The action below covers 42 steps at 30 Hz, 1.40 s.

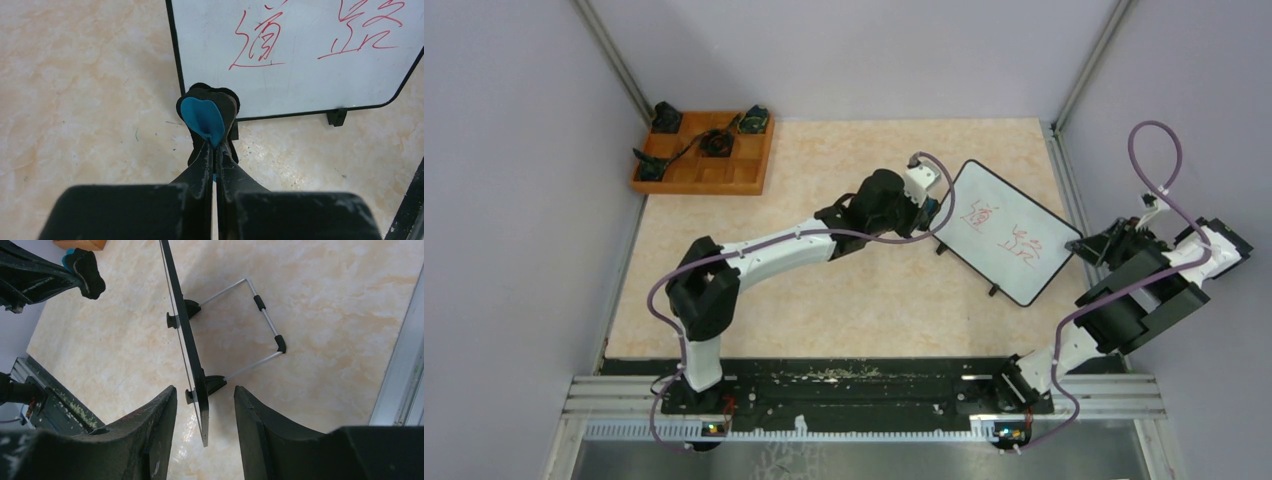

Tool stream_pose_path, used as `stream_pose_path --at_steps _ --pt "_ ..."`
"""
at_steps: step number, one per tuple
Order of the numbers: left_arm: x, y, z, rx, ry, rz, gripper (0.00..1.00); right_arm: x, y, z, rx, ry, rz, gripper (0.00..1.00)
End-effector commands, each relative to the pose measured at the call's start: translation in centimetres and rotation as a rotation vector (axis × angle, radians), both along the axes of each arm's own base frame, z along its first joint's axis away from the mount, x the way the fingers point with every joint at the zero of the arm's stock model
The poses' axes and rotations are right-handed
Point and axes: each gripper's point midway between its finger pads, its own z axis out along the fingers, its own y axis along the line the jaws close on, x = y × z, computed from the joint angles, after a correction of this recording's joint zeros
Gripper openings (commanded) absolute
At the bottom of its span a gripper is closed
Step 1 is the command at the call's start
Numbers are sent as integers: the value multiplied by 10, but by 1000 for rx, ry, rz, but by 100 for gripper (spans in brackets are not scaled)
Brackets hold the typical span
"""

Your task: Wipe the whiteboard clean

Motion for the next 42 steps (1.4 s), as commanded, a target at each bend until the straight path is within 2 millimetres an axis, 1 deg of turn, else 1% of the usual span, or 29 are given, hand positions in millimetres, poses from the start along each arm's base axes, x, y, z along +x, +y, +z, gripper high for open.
stream_pose_path --at_steps 1,6,12,14,17,22,24,27,32,42 --pt "-6 -16 9 -11 -23 -44 0 21 -16 0 -59 -98 8 46" --pt "-9 -20 5 -11 -14 -61 0 23 -17 1 -62 -103 8 46" --pt "-10 -32 5 -1 -5 -79 0 27 -16 -7 -54 -101 18 44" --pt "-10 -35 4 7 -5 -81 0 27 -16 -10 -46 -98 24 42" --pt "-10 -40 2 15 -2 -85 0 27 -15 -12 -41 -97 34 37" --pt "-11 -49 0 18 -1 -91 0 27 -16 -11 -46 -101 40 34" --pt "-12 -52 1 17 -1 -93 0 27 -15 -10 -46 -104 39 30" --pt "-11 -56 2 15 -7 -92 0 26 -15 -8 -50 -108 39 21" --pt "-5 -62 5 7 -21 -75 0 24 -12 -4 -55 -113 37 0" --pt "14 -79 14 -7 -79 -54 0 18 -4 1 -75 -113 42 0"
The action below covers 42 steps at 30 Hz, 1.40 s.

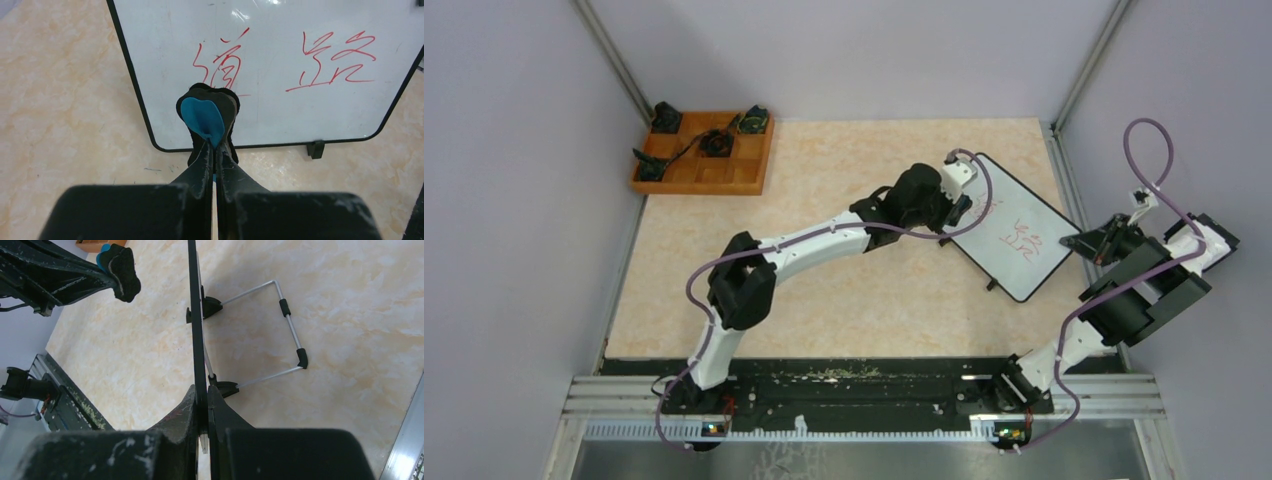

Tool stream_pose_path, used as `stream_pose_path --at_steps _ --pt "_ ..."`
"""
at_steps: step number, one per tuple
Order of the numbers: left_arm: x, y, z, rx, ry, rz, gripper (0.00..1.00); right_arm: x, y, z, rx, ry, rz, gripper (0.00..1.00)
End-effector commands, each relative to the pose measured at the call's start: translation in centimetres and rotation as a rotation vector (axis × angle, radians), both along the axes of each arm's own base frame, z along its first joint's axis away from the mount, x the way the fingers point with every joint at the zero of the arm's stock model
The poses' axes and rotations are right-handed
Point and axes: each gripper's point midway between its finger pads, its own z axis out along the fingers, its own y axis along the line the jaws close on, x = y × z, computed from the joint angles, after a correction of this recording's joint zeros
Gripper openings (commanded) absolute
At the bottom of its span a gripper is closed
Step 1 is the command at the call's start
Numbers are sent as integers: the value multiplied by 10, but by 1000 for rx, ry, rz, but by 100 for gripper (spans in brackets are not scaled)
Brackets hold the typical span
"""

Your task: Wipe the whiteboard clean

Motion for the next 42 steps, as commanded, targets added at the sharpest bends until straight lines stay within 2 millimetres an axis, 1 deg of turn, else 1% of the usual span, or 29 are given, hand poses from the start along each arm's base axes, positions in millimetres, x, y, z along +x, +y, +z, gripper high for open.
stream_pose_path --at_steps 1,6,9,10,12,18,24,28,32,42 --pt "11 -14 15 -28 -57 10 0 6 -13 6 -134 -93 2 0" --pt "26 -21 16 -52 -91 58 0 2 -10 5 -149 -89 10 0" --pt "33 -28 21 -62 -105 68 0 2 -9 6 -149 -87 9 0" --pt "36 -32 25 -66 -111 71 0 2 -9 6 -149 -87 9 0" --pt "43 -36 18 -48 -115 84 0 2 -9 8 -149 -90 7 0" --pt "54 -43 13 -25 -135 105 0 0 -8 9 -159 -87 10 0" --pt "52 -49 4 -9 -110 76 0 -2 -5 12 -179 -91 14 0" --pt "49 -54 8 -23 -97 50 0 -4 -3 16 -188 -94 12 0" --pt "46 -58 8 -36 -85 26 0 -5 0 18 -194 -95 14 0" --pt "46 -64 -9 -39 -57 14 0 -6 4 18 -195 -94 20 0"
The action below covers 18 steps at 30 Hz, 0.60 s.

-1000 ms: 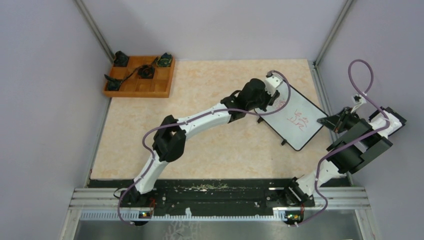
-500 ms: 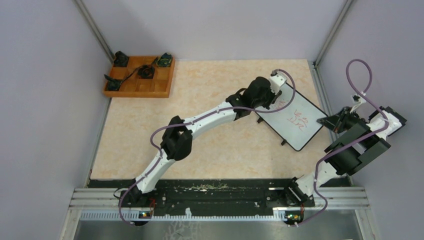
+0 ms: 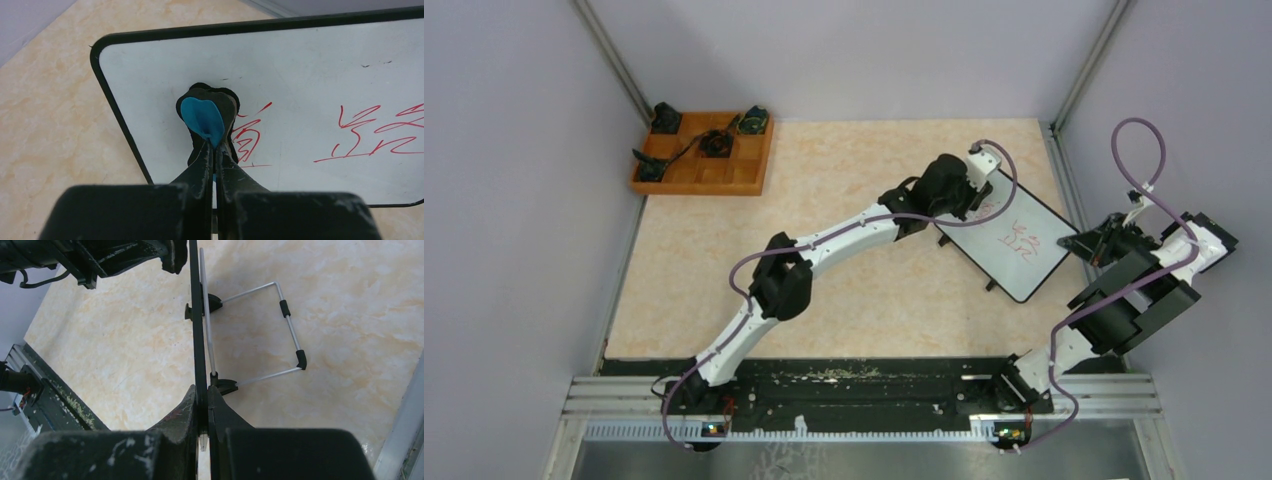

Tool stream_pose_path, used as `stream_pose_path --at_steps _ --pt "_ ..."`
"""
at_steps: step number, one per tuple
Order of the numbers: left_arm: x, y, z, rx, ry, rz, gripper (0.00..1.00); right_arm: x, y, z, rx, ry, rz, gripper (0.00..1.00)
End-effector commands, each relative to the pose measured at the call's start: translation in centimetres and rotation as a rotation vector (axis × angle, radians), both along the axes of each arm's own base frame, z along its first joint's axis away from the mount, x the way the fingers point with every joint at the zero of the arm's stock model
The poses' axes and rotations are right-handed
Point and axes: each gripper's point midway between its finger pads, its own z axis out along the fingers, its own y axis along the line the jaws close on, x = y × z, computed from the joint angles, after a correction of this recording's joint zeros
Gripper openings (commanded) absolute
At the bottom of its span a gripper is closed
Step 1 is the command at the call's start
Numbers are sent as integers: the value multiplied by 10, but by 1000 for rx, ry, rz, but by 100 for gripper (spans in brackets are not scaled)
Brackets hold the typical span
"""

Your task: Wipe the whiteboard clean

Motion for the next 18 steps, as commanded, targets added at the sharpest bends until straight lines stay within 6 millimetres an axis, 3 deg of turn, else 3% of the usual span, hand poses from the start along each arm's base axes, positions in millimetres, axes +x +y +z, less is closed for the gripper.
stream_pose_path --at_steps 1,9,18 --pt "-2 -9 -6 -20 17 -21 0 2 -6 9 -112 -68 9 0" --pt "-6 -15 -11 -45 51 -43 0 1 -2 8 -109 -65 18 0" --pt "-36 -34 -5 -78 72 -104 0 -1 6 15 -128 -82 27 0"
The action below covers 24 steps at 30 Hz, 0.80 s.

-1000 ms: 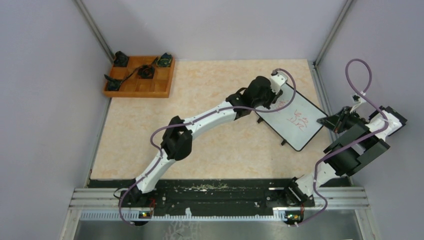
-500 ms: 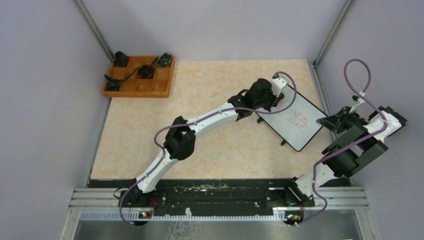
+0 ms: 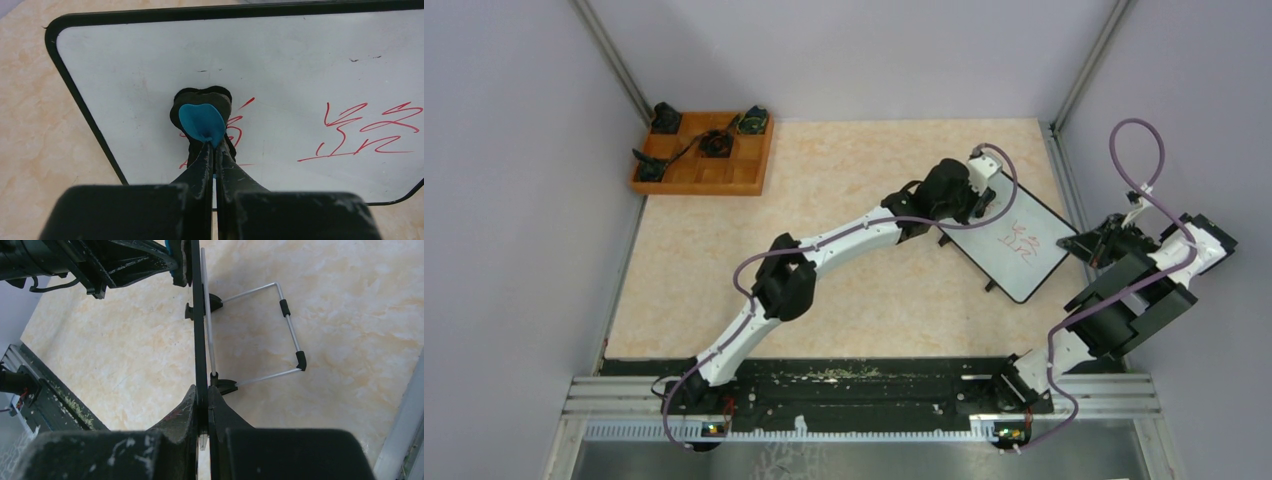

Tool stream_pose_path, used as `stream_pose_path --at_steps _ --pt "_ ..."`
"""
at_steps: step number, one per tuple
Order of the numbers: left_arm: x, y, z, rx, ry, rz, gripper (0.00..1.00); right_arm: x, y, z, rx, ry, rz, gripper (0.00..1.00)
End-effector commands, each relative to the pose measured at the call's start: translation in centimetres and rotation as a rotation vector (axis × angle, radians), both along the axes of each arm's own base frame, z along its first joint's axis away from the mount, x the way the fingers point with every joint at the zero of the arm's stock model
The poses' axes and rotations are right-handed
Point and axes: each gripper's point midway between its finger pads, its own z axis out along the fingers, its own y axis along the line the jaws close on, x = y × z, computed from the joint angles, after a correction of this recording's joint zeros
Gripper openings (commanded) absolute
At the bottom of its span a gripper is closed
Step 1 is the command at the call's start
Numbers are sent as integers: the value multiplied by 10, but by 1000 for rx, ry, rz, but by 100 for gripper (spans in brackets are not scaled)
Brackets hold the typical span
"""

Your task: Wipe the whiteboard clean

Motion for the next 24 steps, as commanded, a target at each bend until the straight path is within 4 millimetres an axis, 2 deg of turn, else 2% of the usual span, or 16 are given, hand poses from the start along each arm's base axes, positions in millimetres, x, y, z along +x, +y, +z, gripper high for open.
stream_pose_path --at_steps 1,9,13,19,24 --pt "-30 -27 14 -63 2 -74 0 1 2 15 -124 -83 26 0" --pt "-55 -41 21 -85 4 -117 0 0 4 14 -123 -81 27 0" --pt "-56 -41 26 -85 -15 -109 0 0 4 14 -120 -83 28 0" --pt "-31 -26 17 -47 -43 -46 0 -1 5 12 -118 -79 31 0" --pt "9 -2 9 -25 -49 32 0 -2 6 11 -121 -81 33 0"
